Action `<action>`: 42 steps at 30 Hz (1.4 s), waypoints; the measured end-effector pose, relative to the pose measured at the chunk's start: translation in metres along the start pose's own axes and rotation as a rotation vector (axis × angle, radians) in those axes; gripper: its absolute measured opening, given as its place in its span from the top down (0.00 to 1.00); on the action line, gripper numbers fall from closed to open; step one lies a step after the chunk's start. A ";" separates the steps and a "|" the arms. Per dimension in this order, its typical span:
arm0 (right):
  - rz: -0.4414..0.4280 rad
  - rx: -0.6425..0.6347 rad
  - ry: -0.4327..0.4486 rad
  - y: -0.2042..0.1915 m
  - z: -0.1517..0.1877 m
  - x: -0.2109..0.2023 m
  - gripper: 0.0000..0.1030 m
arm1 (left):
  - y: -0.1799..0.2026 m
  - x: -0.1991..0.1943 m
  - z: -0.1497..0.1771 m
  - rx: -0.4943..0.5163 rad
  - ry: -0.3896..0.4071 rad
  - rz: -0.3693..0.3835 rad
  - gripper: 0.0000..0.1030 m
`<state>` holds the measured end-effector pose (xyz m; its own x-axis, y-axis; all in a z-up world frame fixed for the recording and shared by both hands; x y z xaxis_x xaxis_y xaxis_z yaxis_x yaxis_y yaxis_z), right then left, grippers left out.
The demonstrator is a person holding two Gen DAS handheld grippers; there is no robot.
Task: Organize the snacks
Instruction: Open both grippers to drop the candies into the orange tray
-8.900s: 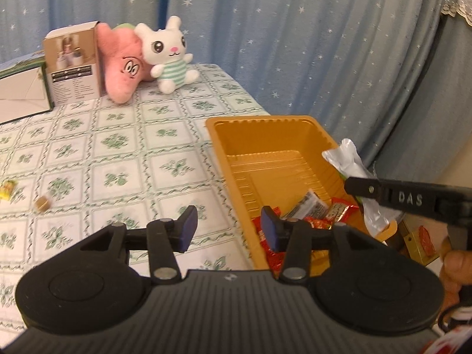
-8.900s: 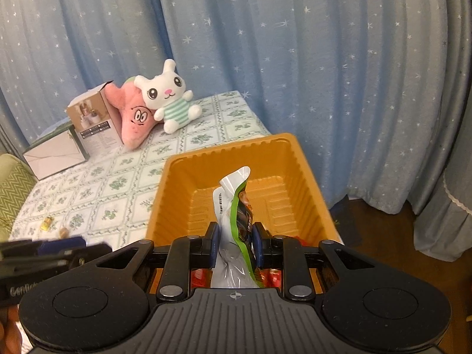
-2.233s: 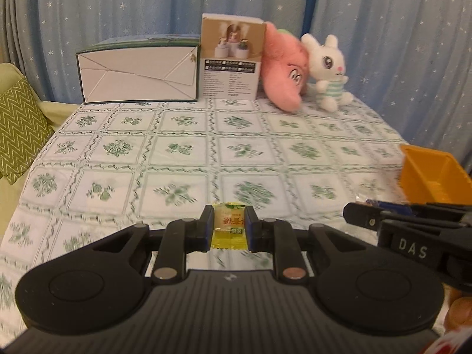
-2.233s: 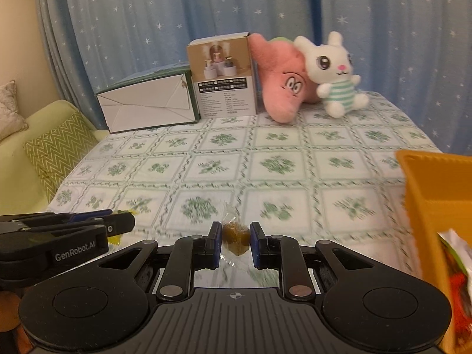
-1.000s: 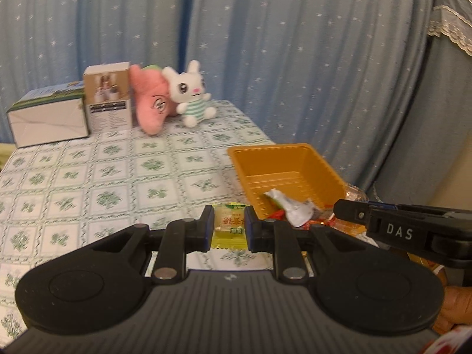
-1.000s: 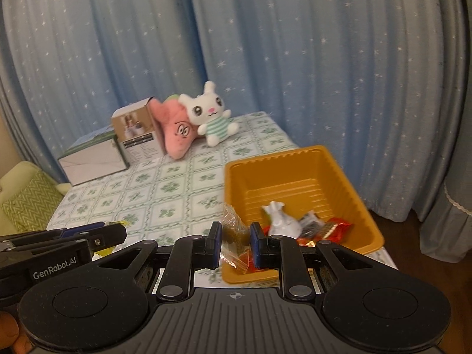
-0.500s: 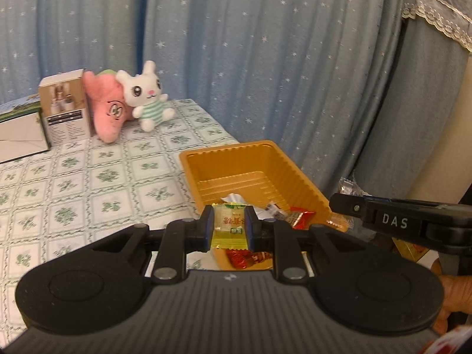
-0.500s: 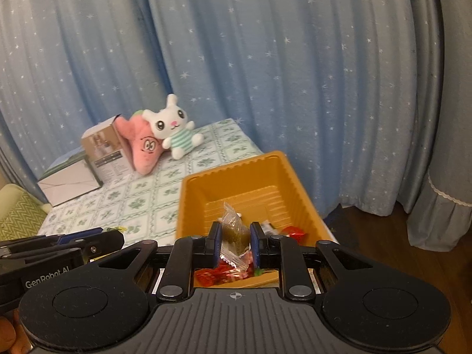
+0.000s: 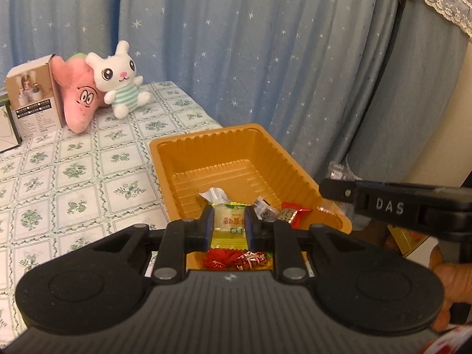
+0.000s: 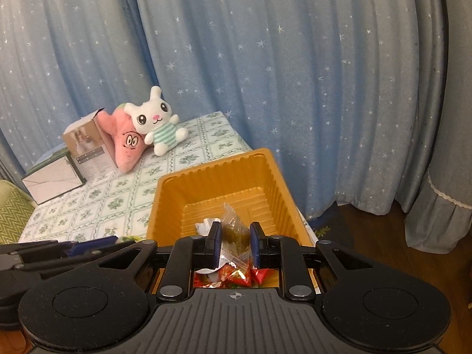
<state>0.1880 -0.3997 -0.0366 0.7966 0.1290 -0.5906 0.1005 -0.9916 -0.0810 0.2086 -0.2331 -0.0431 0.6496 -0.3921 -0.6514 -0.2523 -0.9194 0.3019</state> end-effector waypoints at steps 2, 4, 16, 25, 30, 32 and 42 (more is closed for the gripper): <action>0.002 0.005 -0.003 0.003 -0.001 0.005 0.80 | -0.001 0.008 0.000 0.006 -0.012 0.001 0.81; 0.003 0.006 -0.005 0.004 -0.003 0.010 0.80 | -0.001 0.014 0.000 0.007 -0.019 0.007 0.81; 0.004 0.004 -0.013 0.006 -0.003 0.023 0.80 | -0.019 0.029 -0.003 -0.027 -0.016 -0.011 0.58; -0.036 0.004 -0.035 -0.002 -0.002 0.029 0.80 | -0.057 0.004 0.012 -0.093 -0.005 -0.084 0.46; -0.108 0.035 -0.034 -0.008 -0.008 0.036 0.80 | -0.067 -0.003 0.018 -0.115 -0.003 -0.098 0.43; -0.148 0.083 -0.044 -0.006 -0.011 0.039 0.77 | -0.069 -0.005 0.020 -0.118 -0.004 -0.104 0.40; -0.093 0.142 -0.012 0.010 -0.013 0.019 0.39 | -0.069 -0.024 0.027 -0.125 0.006 -0.122 0.25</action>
<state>0.2118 -0.4072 -0.0384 0.7804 0.2206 -0.5850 0.0870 -0.9649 -0.2478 0.1908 -0.1605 -0.0673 0.6740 -0.2772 -0.6847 -0.0801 -0.9489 0.3054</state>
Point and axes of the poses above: each gripper's, at about its wrist camera, not at the fingertips, and x roughly the way its jaws point, y to its right, z to its underside, the point moved 5 cm from there along x, roughly the way its jaws point, and after that the axes turned 14 degrees about -x, right-handed, at the moved point
